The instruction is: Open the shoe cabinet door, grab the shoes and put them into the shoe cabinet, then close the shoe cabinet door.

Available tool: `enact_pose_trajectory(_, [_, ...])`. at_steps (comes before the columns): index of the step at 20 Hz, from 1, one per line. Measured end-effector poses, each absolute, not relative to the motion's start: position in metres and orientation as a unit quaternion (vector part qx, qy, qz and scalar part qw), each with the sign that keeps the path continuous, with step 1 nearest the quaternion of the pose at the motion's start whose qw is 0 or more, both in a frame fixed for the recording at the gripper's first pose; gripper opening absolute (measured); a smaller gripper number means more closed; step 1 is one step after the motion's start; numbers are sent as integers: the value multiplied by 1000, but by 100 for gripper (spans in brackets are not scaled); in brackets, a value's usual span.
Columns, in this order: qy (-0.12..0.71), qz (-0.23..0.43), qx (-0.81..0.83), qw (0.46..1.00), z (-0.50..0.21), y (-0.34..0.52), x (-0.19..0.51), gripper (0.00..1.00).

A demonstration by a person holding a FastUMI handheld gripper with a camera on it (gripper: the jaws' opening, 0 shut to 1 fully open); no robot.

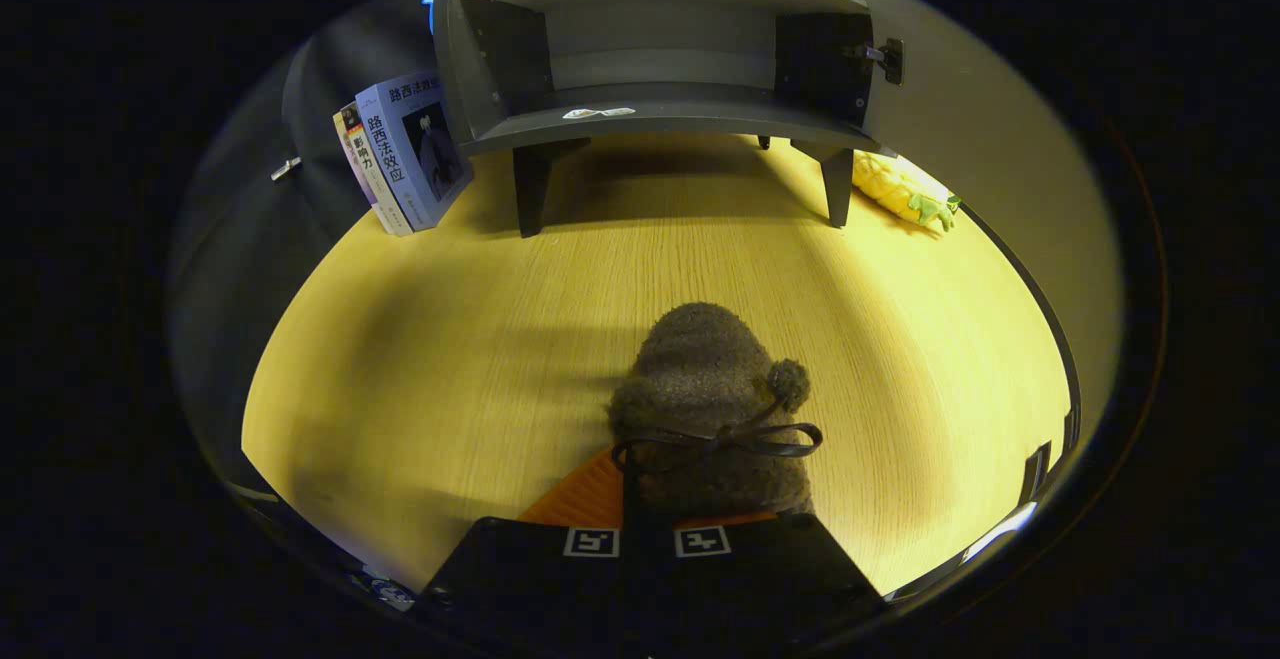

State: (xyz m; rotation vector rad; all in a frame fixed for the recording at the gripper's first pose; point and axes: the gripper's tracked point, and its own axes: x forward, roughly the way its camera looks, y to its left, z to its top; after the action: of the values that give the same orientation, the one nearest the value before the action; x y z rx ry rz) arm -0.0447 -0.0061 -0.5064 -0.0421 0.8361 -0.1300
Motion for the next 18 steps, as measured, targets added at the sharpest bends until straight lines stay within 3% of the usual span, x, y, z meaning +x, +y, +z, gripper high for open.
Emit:
enact_pose_trajectory(8, [346, -61, -19, 936, -395, 0, -41, 5])
enact_pose_trajectory(18, [230, -49, -47, 971, -233, 13, 16, 6])
